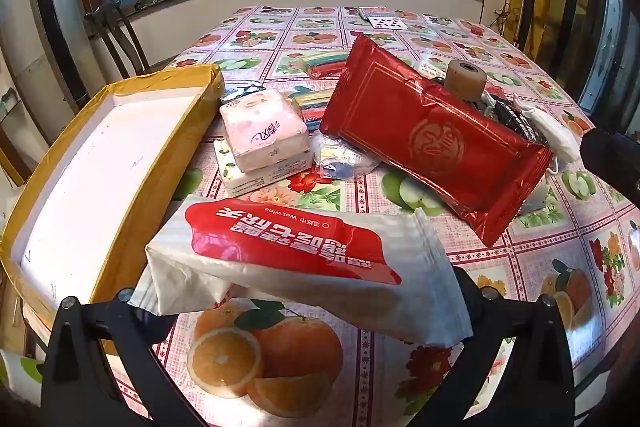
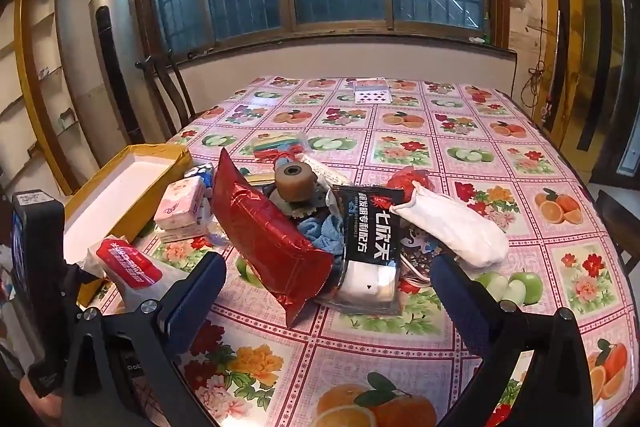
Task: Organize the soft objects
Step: 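Hold the white wet-wipe pack in the left gripper while the right gripper approaches the red foil bag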
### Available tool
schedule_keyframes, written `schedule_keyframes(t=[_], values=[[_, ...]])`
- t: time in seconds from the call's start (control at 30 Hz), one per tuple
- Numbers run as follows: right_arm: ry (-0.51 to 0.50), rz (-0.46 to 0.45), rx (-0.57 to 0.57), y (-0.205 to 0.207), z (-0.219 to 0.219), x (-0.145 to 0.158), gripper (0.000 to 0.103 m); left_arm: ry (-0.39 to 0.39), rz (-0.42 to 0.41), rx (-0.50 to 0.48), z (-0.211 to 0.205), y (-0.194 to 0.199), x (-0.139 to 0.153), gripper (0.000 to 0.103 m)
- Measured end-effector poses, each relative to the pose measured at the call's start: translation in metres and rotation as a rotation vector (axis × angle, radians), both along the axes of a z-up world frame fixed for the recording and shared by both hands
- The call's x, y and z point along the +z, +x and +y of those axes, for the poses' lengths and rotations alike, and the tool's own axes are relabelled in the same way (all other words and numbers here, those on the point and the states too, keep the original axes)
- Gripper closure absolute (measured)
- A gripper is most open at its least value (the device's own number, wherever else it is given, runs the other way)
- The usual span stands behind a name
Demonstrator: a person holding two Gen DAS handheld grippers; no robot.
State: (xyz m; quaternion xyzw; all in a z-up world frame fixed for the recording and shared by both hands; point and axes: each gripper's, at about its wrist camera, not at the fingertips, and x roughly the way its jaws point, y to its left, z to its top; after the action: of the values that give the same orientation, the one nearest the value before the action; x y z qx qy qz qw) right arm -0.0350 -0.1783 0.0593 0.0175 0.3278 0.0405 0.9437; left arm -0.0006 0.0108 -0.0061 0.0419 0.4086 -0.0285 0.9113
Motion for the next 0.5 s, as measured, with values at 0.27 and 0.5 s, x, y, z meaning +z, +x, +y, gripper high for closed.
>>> schedule_keyframes(t=[0.27, 0.5], values=[[0.008, -0.024, -0.004, -0.002, -0.002, 0.003, 0.0, 0.002, 0.045, -0.019, 0.001, 0.004, -0.008, 0.0], [0.035, -0.008, 0.005, 0.0, -0.005, -0.001, 0.0, -0.004, 0.064, -0.037, -0.001, 0.003, -0.012, 0.0]])
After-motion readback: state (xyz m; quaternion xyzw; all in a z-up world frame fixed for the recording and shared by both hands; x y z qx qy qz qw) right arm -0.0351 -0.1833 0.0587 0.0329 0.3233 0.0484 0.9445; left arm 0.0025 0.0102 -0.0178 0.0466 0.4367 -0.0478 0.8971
